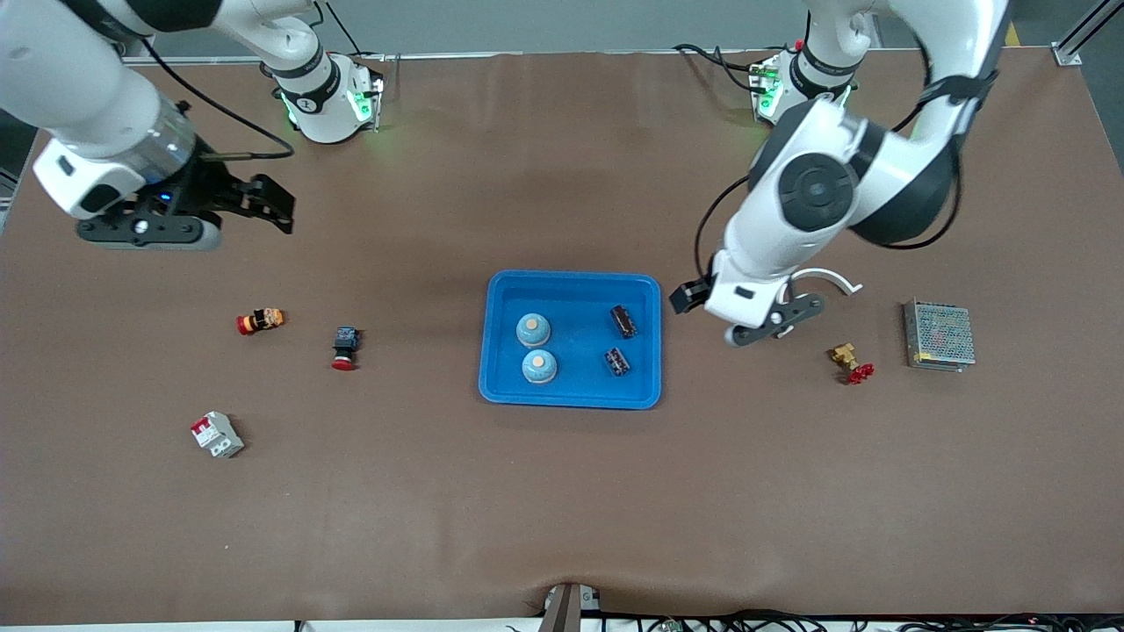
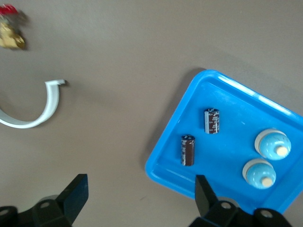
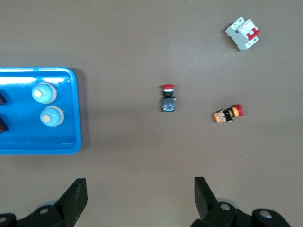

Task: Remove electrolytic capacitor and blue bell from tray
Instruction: 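Grasp a brown capacitor with the left gripper while the right gripper approaches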

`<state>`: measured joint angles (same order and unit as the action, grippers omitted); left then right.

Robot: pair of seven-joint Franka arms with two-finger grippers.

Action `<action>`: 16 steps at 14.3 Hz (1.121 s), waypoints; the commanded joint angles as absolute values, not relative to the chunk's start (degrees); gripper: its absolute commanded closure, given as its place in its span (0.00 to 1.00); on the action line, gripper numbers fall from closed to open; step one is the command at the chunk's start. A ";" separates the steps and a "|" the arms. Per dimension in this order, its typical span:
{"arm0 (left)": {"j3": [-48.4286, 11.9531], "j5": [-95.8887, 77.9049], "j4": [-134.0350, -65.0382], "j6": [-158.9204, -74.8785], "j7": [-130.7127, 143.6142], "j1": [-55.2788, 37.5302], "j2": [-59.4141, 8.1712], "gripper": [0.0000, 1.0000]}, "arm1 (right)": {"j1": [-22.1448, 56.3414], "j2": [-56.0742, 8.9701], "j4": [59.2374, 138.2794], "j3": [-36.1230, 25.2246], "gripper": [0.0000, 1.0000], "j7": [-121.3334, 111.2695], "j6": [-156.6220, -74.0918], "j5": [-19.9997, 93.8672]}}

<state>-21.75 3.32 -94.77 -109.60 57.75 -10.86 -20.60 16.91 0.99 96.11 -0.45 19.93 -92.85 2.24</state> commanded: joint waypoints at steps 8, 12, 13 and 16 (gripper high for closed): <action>-21.80 13.09 -94.74 -122.59 79.70 -18.72 -32.86 0.23 | 23.90 -2.37 100.19 -1.05 0.00 28.47 -102.38 2.90; -21.80 14.76 -97.73 -128.22 80.95 -19.60 -35.06 0.27 | 25.13 -4.39 101.16 -1.05 0.00 29.53 -105.38 2.90; -21.80 14.77 -98.52 -129.71 80.95 -19.60 -35.24 0.28 | 25.31 -4.92 101.16 -1.05 0.00 30.31 -106.08 2.90; -21.80 17.57 -99.05 -130.87 80.95 -19.60 -37.17 0.32 | 26.45 -6.06 101.16 -1.05 0.00 32.08 -107.40 2.90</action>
